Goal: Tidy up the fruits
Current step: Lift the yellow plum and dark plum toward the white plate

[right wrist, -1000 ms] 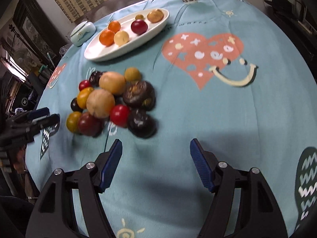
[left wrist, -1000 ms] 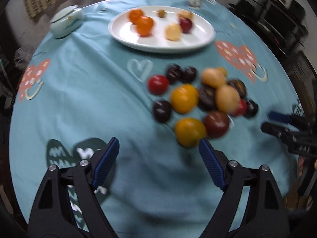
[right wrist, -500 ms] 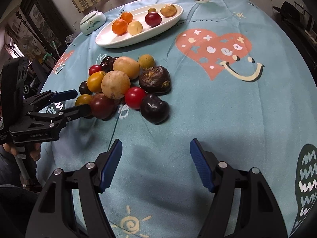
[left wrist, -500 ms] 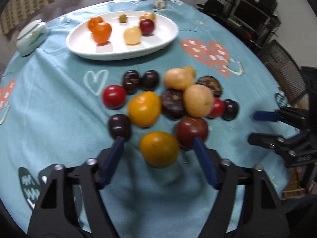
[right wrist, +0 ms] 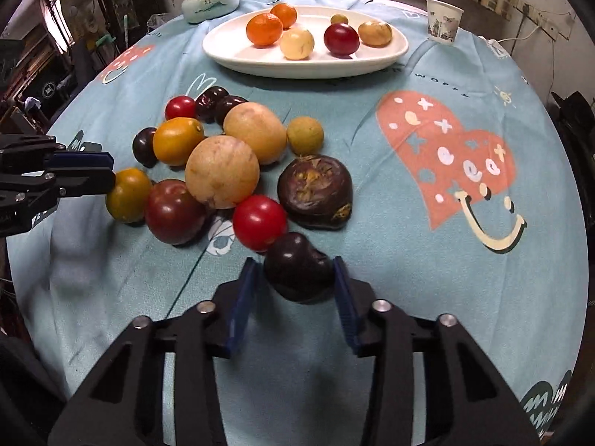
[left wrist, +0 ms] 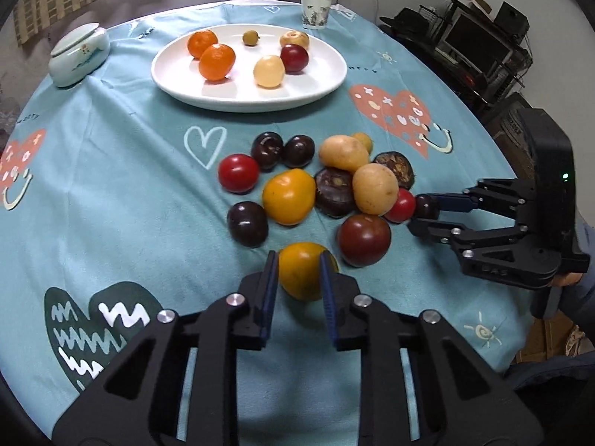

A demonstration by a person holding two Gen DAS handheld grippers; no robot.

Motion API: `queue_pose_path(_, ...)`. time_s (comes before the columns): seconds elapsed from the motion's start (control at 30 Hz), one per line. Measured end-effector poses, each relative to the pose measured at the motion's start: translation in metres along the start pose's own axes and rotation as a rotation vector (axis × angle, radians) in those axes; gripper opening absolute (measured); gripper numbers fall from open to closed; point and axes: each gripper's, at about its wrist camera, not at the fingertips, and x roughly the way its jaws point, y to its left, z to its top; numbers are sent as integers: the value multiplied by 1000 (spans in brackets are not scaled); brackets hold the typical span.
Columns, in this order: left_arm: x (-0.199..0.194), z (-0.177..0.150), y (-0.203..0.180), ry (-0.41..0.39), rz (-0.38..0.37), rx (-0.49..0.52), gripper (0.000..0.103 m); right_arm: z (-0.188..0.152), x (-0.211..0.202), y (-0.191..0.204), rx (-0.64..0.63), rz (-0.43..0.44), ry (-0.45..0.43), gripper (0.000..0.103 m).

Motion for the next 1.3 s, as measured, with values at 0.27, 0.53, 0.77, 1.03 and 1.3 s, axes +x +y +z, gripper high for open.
queue_pose_path(0.27,12,3,-8,31,19,44,74,-14,-13,-13,60,43,-11,36)
queue_pose_path(0.53,31,5,-7,83,-17,43,42,-17,-23,-8,83,50,-27,36)
queue_pose_path(0.77,0,10,-4,51,71,25,42,-16,-34,-3,107,72,-56,36)
queue_pose_path(1.03,-61,40,-17,-73,232,30,42,13,-72,23,85,152,-188,37)
queue_pose_path(1.3,-98,73,-28,-170,308,28,42,42,-117,44,53,192,-318,37)
